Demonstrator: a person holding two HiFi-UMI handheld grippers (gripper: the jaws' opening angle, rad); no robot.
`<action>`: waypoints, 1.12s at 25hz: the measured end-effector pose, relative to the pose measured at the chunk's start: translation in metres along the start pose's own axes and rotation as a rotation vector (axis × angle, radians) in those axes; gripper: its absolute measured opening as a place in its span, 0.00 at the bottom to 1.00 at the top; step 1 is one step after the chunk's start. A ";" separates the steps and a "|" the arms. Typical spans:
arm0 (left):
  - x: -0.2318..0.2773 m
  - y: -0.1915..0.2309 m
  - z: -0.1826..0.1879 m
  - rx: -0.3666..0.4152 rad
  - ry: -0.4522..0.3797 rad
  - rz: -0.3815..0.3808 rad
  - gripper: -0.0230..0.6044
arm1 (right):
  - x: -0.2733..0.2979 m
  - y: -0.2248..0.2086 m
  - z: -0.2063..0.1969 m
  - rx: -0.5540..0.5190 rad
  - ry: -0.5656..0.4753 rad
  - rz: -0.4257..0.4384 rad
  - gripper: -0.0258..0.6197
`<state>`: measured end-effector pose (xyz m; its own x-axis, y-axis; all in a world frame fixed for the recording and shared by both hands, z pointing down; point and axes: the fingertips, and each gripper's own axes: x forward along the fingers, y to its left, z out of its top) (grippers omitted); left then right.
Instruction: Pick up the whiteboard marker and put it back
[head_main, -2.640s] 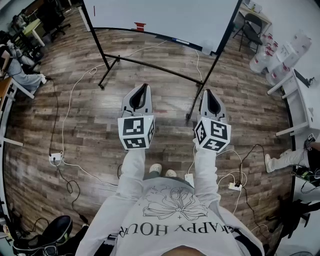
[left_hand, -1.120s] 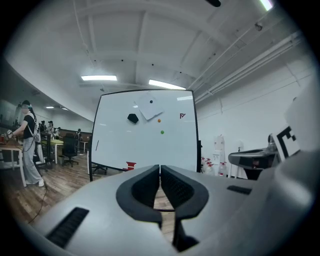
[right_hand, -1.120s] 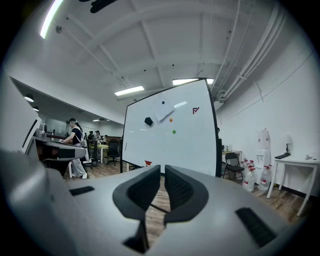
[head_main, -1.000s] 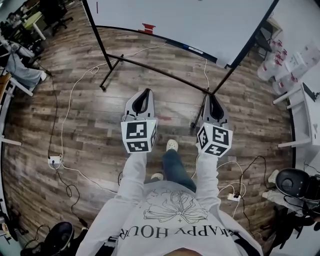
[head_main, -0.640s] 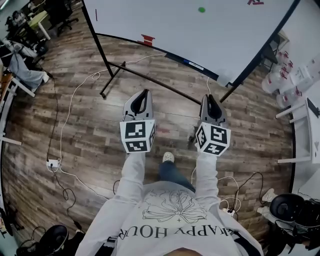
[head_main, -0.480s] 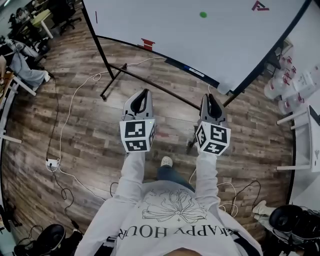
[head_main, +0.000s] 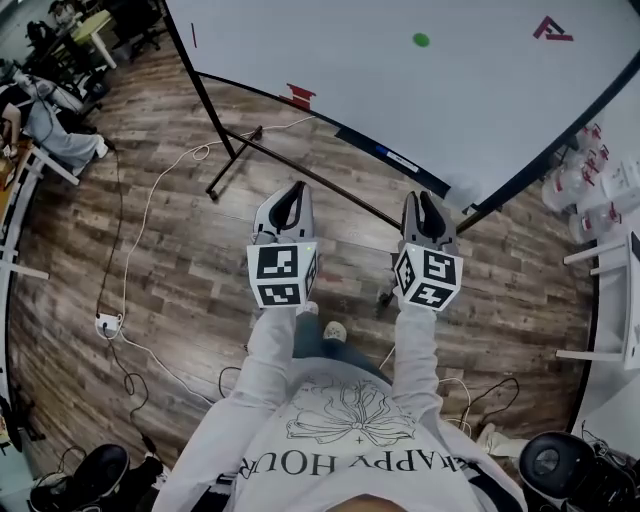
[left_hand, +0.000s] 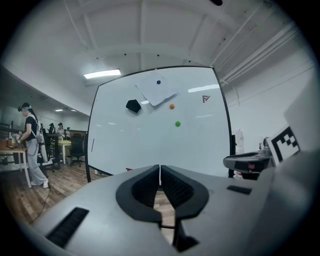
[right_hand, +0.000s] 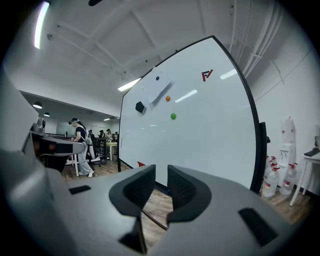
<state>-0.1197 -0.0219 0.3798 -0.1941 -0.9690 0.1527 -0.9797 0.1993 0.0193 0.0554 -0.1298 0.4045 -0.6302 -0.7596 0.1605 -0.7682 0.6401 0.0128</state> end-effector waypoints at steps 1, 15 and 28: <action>0.006 0.002 -0.002 0.000 0.006 0.002 0.05 | 0.006 0.000 -0.001 -0.001 0.006 0.001 0.15; 0.147 0.035 0.006 0.009 0.029 -0.110 0.05 | 0.137 -0.011 -0.006 -0.084 0.081 -0.018 0.17; 0.254 0.066 -0.004 0.023 0.085 -0.201 0.05 | 0.238 -0.020 -0.056 -0.289 0.323 -0.033 0.18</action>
<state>-0.2338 -0.2540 0.4242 0.0096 -0.9729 0.2310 -0.9994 -0.0015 0.0355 -0.0730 -0.3171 0.4981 -0.5025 -0.7348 0.4557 -0.6956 0.6566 0.2916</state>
